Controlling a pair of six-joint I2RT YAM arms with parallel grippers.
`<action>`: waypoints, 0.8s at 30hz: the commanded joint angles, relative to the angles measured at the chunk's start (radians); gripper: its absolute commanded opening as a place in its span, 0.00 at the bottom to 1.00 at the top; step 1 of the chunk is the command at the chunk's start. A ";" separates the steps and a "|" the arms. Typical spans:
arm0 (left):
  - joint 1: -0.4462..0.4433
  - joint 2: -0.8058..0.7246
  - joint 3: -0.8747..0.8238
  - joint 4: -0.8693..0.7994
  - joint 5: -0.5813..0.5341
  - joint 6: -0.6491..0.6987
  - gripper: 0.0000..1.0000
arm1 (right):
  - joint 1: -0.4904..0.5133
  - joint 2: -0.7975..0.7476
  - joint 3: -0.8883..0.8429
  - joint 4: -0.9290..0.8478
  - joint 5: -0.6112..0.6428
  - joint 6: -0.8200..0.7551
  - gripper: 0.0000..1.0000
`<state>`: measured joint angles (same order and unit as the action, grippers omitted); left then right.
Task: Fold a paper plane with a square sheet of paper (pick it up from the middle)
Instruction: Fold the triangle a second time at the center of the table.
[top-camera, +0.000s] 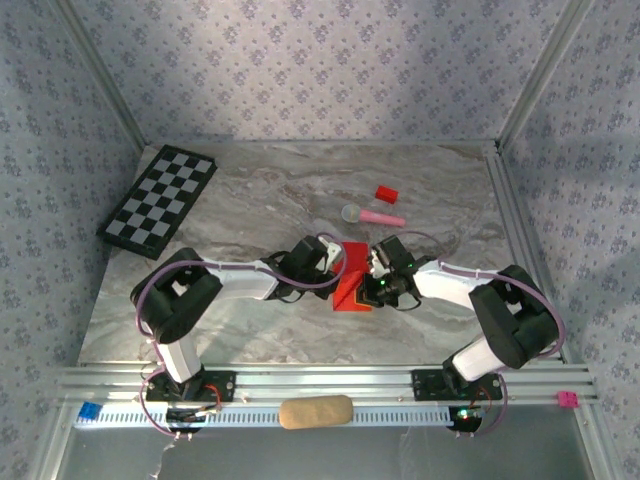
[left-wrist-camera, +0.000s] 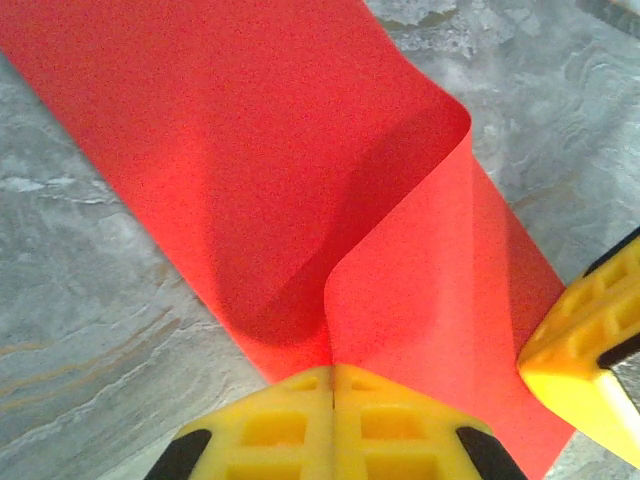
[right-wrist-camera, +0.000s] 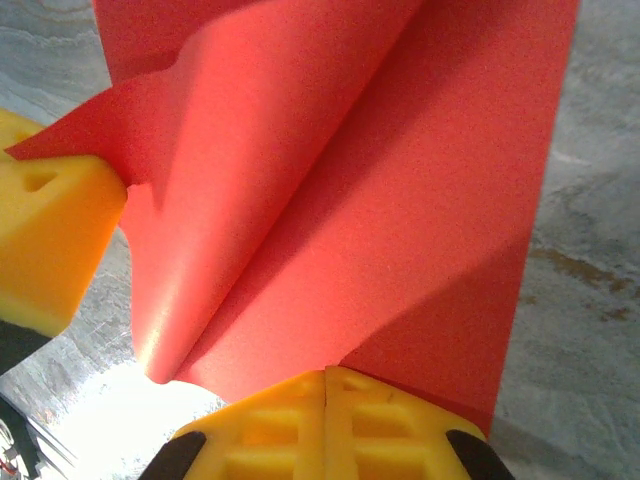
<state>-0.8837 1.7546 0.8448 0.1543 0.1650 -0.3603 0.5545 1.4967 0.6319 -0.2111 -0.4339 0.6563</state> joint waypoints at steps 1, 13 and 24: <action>-0.006 0.009 0.014 0.012 0.015 0.000 0.00 | -0.007 -0.001 -0.013 -0.057 0.018 -0.020 0.04; -0.012 0.057 0.065 0.000 -0.003 0.027 0.00 | -0.008 -0.002 -0.022 -0.057 0.013 -0.020 0.04; -0.014 0.040 0.061 0.005 -0.008 0.032 0.01 | -0.015 -0.007 -0.031 -0.058 0.014 -0.020 0.04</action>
<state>-0.8913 1.8030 0.8879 0.1577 0.1566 -0.3481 0.5472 1.4921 0.6243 -0.2104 -0.4385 0.6563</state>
